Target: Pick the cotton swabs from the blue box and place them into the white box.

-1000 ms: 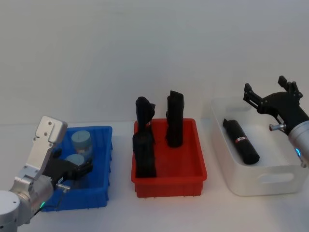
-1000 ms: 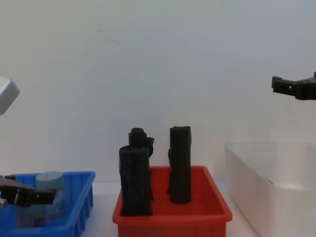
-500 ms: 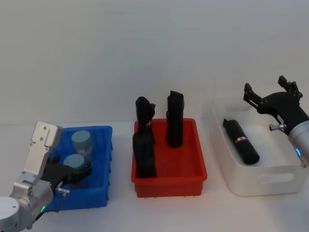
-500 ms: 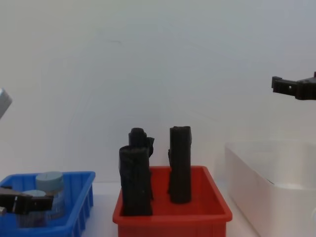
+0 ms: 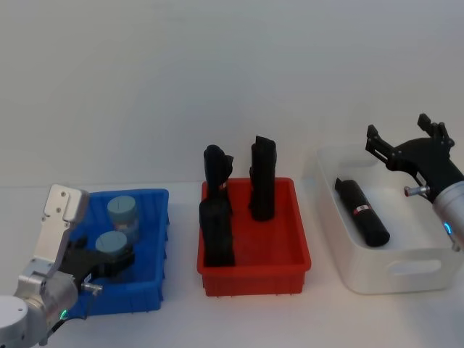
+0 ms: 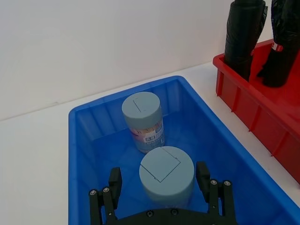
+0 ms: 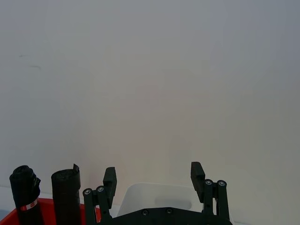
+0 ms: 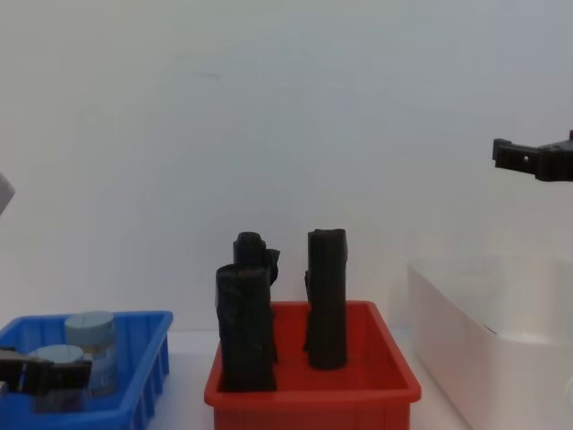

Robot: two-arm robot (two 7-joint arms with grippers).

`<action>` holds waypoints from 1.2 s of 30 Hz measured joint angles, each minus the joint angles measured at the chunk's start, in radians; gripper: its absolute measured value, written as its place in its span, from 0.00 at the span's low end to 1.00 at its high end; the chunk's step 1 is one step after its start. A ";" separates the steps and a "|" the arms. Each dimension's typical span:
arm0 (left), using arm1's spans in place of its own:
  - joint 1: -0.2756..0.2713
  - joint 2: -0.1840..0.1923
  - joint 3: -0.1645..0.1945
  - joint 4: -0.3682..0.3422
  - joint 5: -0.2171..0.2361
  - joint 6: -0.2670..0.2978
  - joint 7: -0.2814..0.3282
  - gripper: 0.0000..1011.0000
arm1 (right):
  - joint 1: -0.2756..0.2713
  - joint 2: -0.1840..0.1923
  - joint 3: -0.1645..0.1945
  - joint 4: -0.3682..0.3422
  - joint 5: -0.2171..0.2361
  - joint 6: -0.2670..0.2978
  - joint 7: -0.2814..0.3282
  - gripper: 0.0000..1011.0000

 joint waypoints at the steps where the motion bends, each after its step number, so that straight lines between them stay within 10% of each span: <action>1: -0.004 -0.002 0.000 0.006 0.000 0.000 -0.005 0.99 | 0.000 0.000 0.000 0.000 0.000 0.000 0.000 0.99; 25: -0.061 -0.041 0.008 0.091 0.015 0.005 -0.052 0.99 | 0.000 0.000 0.000 0.000 0.000 0.000 0.000 0.99; 36: -0.069 -0.046 0.010 0.103 0.018 0.007 -0.057 0.72 | 0.000 0.000 0.000 0.000 0.000 0.000 0.000 0.99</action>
